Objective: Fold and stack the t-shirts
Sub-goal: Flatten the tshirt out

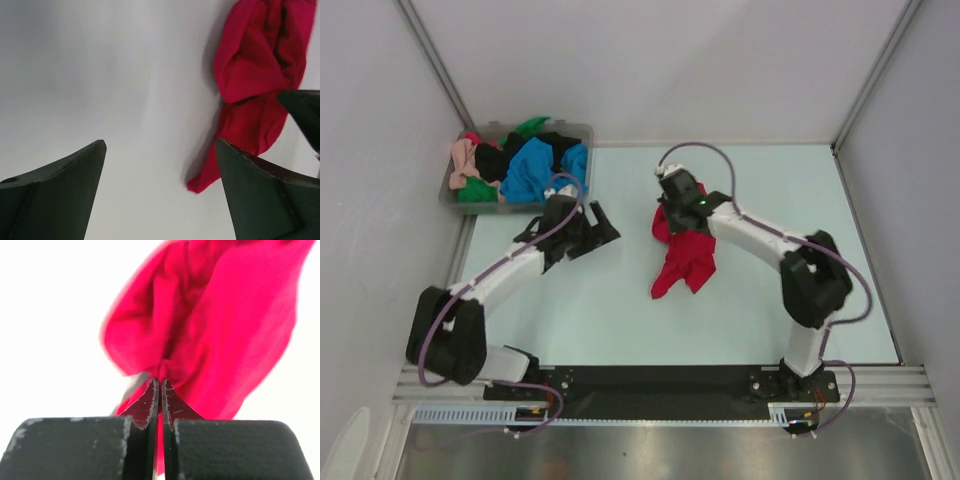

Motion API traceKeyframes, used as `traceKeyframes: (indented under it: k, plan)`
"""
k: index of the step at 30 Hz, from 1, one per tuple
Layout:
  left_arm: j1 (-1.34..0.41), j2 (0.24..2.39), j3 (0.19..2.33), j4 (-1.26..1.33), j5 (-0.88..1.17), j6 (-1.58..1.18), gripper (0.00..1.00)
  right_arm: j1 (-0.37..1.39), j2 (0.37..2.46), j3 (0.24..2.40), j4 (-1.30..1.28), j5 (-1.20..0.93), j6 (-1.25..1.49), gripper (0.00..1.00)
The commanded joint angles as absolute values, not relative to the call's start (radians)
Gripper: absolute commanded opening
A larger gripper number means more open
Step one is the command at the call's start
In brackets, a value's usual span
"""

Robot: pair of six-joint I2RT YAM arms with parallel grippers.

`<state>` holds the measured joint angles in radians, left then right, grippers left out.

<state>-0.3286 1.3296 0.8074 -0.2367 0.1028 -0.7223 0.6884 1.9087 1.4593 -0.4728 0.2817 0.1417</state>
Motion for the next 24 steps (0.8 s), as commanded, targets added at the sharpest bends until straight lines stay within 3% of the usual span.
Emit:
traceKeyframes:
  k: [1,5,13,24]
  plan:
    - [-0.414,1.443,0.935,-0.081,0.095,-0.748,0.95,0.623,1.680,1.416,-0.396,0.079,0.164,0.00]
    - [-0.485,1.574,1.026,0.050,0.175,-0.787,0.89,0.555,1.579,1.255,-0.330,-0.020,0.225,0.00]
    - [-0.525,1.655,1.034,0.293,0.298,-0.902,0.89,0.451,1.537,1.126,-0.262,-0.090,0.281,0.00]
    - [-0.614,1.720,1.032,0.161,0.170,-1.143,0.86,0.446,1.577,1.112,-0.158,-0.118,0.359,0.00]
